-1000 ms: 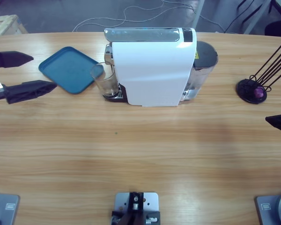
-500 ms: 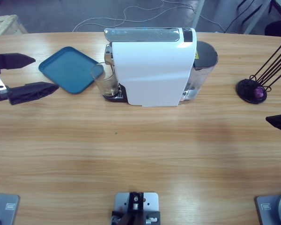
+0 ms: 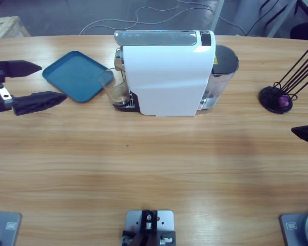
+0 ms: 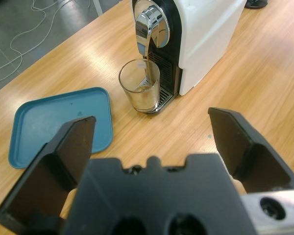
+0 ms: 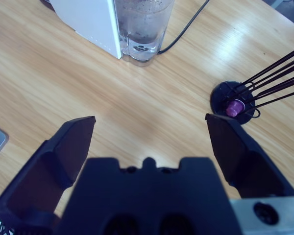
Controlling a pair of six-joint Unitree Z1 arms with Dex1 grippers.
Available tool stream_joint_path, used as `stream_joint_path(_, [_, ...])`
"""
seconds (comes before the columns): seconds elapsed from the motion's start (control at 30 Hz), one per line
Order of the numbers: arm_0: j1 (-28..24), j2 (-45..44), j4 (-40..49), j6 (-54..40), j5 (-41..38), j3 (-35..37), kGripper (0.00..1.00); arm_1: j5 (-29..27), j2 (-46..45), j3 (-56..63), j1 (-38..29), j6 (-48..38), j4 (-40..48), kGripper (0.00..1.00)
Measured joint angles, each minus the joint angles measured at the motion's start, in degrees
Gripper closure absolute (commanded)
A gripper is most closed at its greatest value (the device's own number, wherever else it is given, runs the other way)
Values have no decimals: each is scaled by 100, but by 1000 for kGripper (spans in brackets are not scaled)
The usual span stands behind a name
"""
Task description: Pour coffee
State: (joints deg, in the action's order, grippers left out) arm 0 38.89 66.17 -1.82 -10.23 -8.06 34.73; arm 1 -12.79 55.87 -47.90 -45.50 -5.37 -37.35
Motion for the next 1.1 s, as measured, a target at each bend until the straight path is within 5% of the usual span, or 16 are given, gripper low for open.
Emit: stream_joint_path(1.1, [0,130,-195,-485,-2,0,4,0,0,1,0,0,0,0])
